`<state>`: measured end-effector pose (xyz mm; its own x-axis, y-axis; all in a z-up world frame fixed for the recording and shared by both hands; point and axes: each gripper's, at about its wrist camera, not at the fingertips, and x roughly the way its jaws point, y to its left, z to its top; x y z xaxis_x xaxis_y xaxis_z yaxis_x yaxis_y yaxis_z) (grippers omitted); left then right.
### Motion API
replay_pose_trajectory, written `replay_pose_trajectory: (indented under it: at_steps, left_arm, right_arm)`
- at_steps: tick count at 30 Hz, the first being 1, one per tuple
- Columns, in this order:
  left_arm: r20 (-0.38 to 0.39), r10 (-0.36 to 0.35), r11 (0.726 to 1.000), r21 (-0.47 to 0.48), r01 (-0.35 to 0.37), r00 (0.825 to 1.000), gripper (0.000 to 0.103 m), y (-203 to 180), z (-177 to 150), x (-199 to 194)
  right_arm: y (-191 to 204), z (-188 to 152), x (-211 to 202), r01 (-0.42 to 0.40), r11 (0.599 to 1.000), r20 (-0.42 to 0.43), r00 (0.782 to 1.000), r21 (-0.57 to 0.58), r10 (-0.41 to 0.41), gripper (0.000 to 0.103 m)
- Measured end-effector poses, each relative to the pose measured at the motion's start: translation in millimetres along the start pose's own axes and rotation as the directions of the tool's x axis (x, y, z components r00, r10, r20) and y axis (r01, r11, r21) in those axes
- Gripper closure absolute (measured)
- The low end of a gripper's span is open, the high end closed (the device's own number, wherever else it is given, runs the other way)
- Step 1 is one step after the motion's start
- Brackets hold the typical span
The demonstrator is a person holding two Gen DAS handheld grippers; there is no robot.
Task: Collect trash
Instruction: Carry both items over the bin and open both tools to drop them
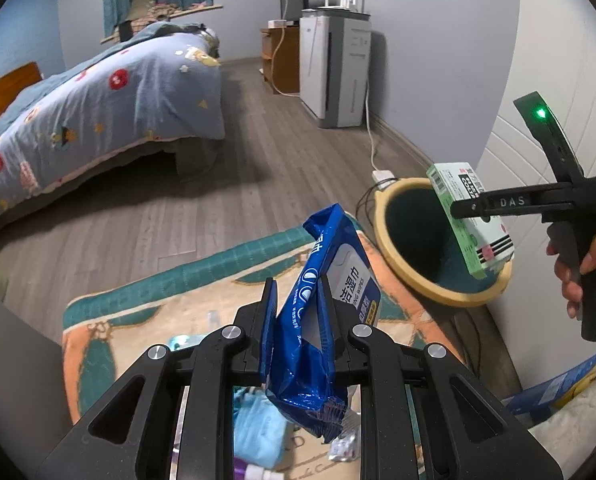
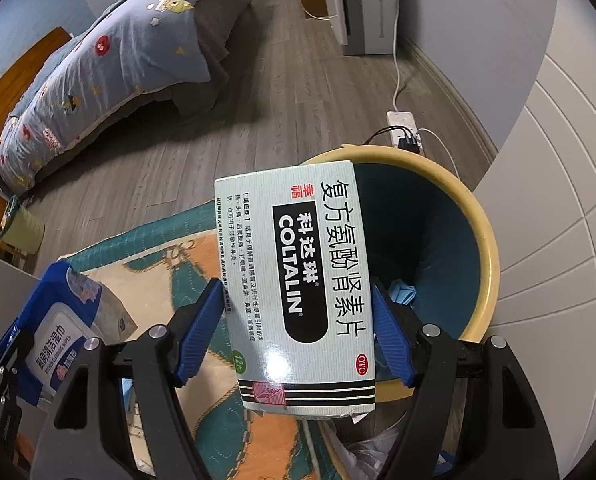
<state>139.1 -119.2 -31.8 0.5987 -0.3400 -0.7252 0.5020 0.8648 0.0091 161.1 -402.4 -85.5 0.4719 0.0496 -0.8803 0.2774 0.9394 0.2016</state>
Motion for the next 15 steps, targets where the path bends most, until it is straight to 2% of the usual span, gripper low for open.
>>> replay_pose_trajectory:
  at_steps: [10, 15]
  left_arm:
    - [-0.002, -0.07, 0.997, 0.01, 0.07, 0.998, 0.082, -22, 5, 10]
    - [-0.001, -0.089, 0.994, 0.059, 0.089, 0.996, 0.082, -48, 14, 18]
  right_arm:
    - [-15, 14, 1, 0.053, 0.998, 0.034, 0.998, -0.036, -0.052, 0.032]
    - [-34, 21, 3, 0.061, 0.998, 0.037, 0.997, -0.003, -0.061, 0.032]
